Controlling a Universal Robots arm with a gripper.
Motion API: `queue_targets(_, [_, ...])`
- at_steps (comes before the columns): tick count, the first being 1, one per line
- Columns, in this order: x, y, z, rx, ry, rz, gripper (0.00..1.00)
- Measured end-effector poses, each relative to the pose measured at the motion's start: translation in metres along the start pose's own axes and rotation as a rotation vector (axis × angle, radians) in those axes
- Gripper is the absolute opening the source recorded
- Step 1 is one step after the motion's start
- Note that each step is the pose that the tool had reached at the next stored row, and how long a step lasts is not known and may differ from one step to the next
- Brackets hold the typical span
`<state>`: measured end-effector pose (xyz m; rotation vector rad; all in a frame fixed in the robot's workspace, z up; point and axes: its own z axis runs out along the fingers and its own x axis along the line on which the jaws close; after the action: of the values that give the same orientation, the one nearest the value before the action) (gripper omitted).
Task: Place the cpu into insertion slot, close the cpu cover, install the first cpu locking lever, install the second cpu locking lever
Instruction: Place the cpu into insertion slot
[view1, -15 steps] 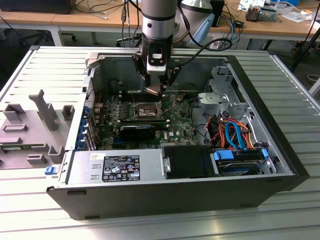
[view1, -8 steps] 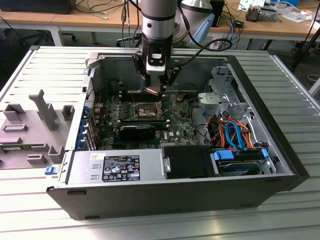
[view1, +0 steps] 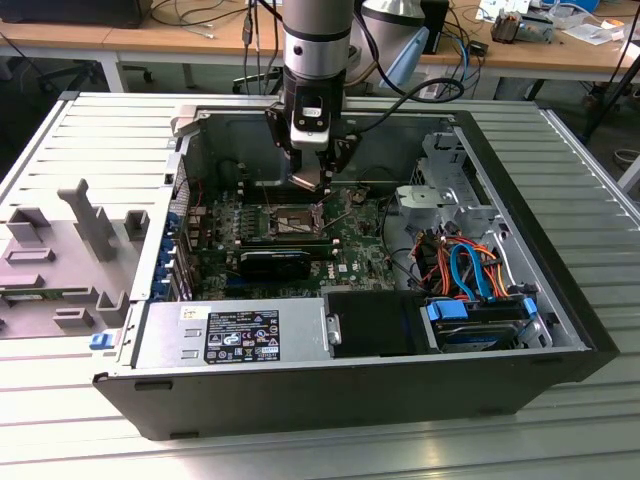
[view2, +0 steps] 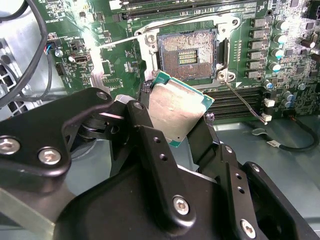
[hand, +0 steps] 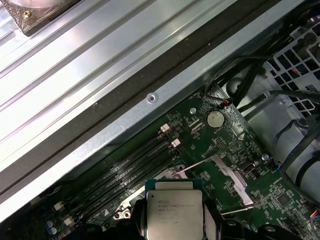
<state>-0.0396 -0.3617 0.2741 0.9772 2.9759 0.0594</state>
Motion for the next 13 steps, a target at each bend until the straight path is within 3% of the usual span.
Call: queue_targets(13, [0.0, 0.0, 0.0002, 0.0, -0.0003, 0.01, 0.55])
